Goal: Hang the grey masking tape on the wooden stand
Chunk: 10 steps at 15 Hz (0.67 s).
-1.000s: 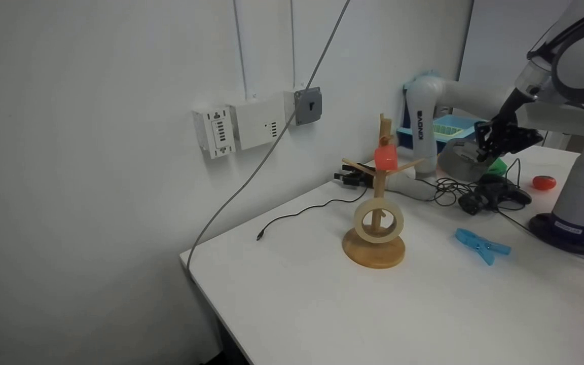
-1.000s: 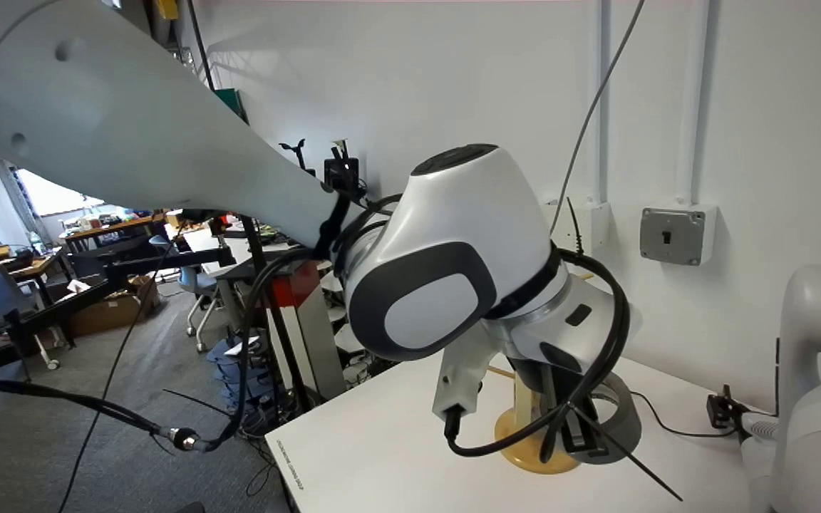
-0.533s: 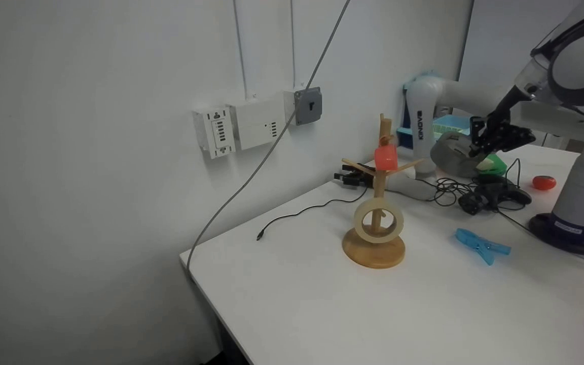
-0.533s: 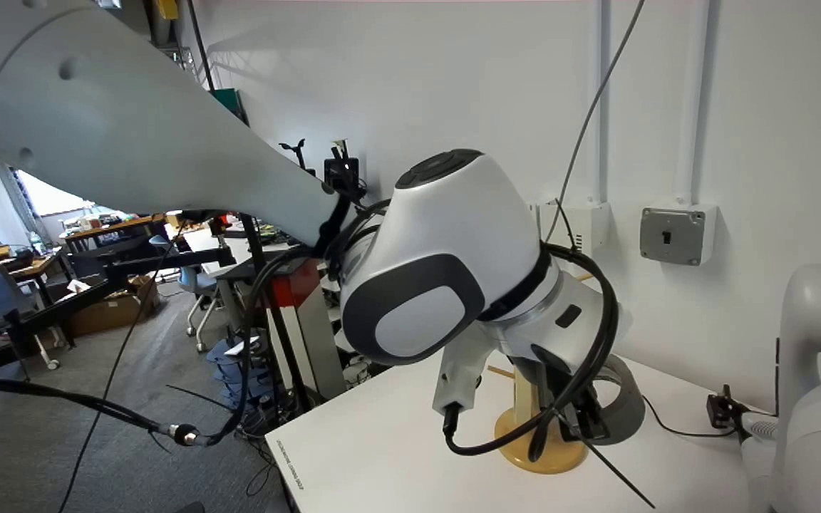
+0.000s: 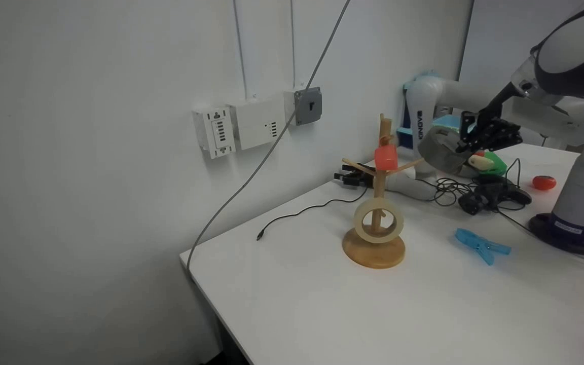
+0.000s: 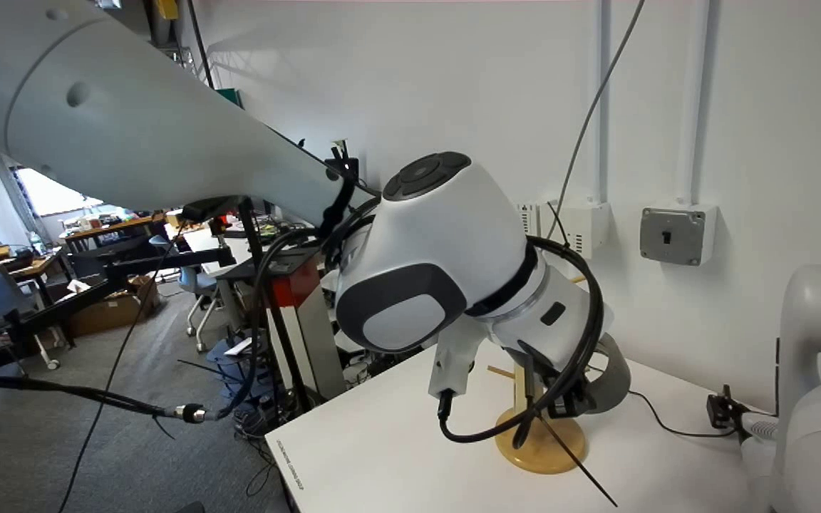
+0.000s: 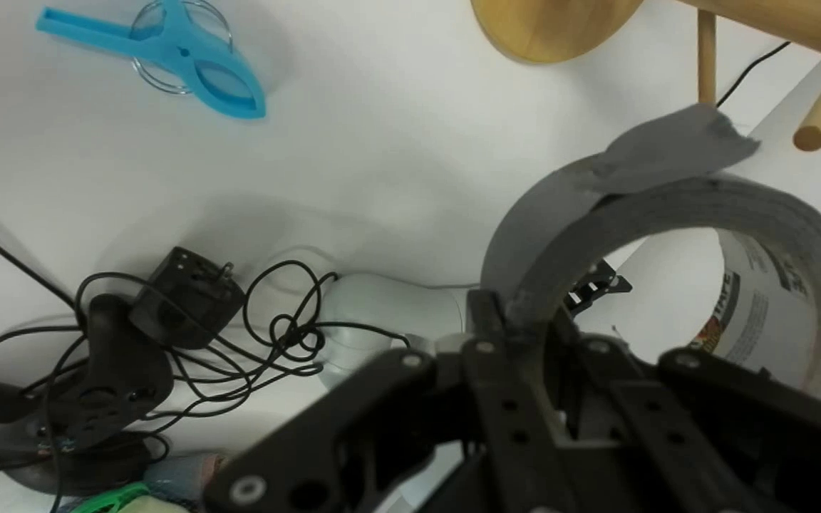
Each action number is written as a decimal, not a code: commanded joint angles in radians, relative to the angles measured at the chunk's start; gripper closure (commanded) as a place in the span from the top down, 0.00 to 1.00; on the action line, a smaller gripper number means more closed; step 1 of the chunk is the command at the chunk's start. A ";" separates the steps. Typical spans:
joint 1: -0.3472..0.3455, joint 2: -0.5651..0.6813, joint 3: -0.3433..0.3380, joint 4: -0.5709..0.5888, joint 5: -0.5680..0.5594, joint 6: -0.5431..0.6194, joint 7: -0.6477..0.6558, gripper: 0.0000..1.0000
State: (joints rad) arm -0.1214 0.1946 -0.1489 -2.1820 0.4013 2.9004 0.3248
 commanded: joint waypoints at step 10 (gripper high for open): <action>-0.049 -0.027 0.061 -0.009 0.188 0.013 -0.227 0.04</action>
State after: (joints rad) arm -0.1420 0.1946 -0.1174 -2.1820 0.5294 2.9191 0.1747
